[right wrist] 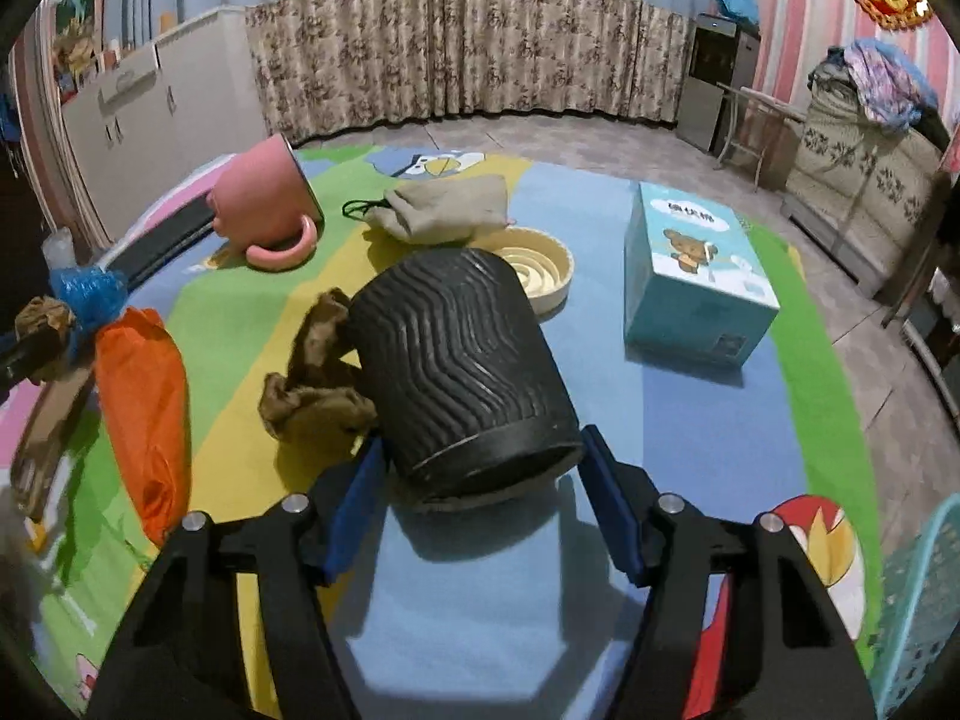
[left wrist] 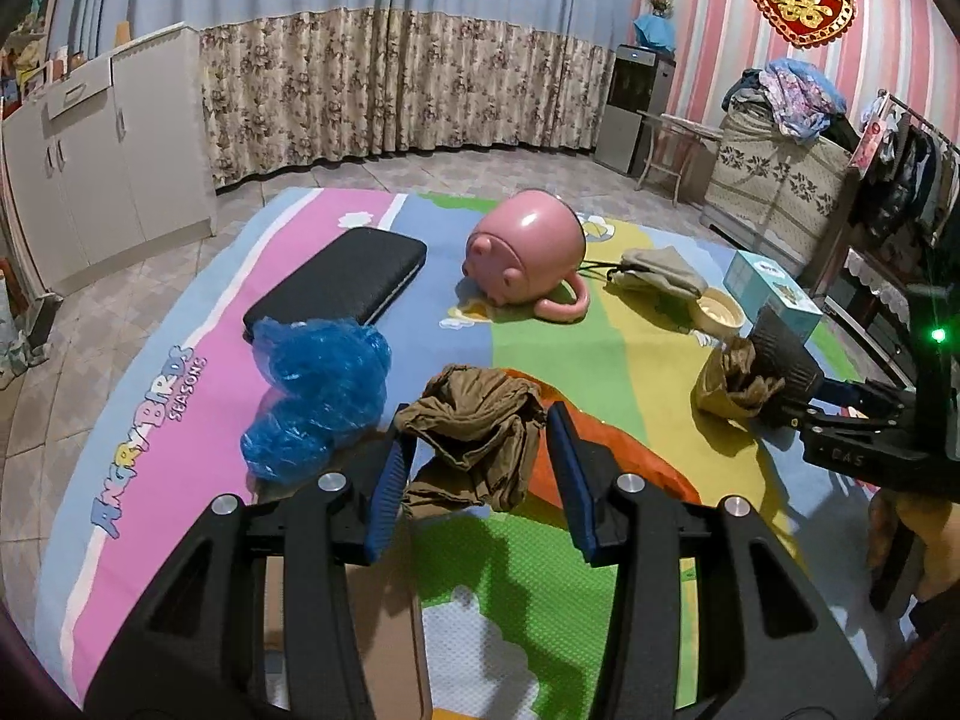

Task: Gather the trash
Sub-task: 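Grasp the black ribbed cup rim with the right tool while the left tool holds the cloth, then carry the brown cloth and black cup in both tools over the basket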

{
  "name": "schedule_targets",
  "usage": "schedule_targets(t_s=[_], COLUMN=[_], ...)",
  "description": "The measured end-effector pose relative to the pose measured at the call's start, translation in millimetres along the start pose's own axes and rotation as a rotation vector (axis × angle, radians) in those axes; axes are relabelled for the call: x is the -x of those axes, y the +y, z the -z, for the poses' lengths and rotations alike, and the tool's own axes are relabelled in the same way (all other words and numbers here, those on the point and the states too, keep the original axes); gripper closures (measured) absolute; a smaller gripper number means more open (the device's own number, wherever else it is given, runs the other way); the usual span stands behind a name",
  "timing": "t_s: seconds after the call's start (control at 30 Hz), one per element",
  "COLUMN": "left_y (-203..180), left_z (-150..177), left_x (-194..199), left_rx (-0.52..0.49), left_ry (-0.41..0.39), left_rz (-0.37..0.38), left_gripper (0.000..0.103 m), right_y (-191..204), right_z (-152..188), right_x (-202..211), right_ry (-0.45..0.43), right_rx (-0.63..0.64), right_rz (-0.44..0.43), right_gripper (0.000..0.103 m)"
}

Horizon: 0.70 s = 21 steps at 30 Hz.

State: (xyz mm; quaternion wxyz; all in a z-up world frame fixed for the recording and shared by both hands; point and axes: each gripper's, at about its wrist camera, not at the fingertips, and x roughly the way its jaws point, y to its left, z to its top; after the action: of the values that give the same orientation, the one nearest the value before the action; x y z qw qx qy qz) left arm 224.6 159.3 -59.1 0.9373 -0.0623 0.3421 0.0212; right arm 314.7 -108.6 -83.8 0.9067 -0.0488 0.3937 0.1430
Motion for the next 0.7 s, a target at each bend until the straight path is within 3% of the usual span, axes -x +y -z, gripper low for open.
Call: schedule_targets(t_s=[0.4, 0.7], left_y=[-34, -100], left_z=[-6, -10], left_x=[14, 31], left_rx=[-0.024, -0.087], left_ry=[-0.038, -0.082], left_rz=[0.026, 0.11], left_gripper=[0.059, 0.059], right_y=[-51, -113], right_z=[28, 62], right_x=[100, 196], right_ry=[-0.151, -0.277], right_rx=[-0.126, -0.254], right_rz=[0.082, 0.221], right_gripper=[0.041, 0.041])
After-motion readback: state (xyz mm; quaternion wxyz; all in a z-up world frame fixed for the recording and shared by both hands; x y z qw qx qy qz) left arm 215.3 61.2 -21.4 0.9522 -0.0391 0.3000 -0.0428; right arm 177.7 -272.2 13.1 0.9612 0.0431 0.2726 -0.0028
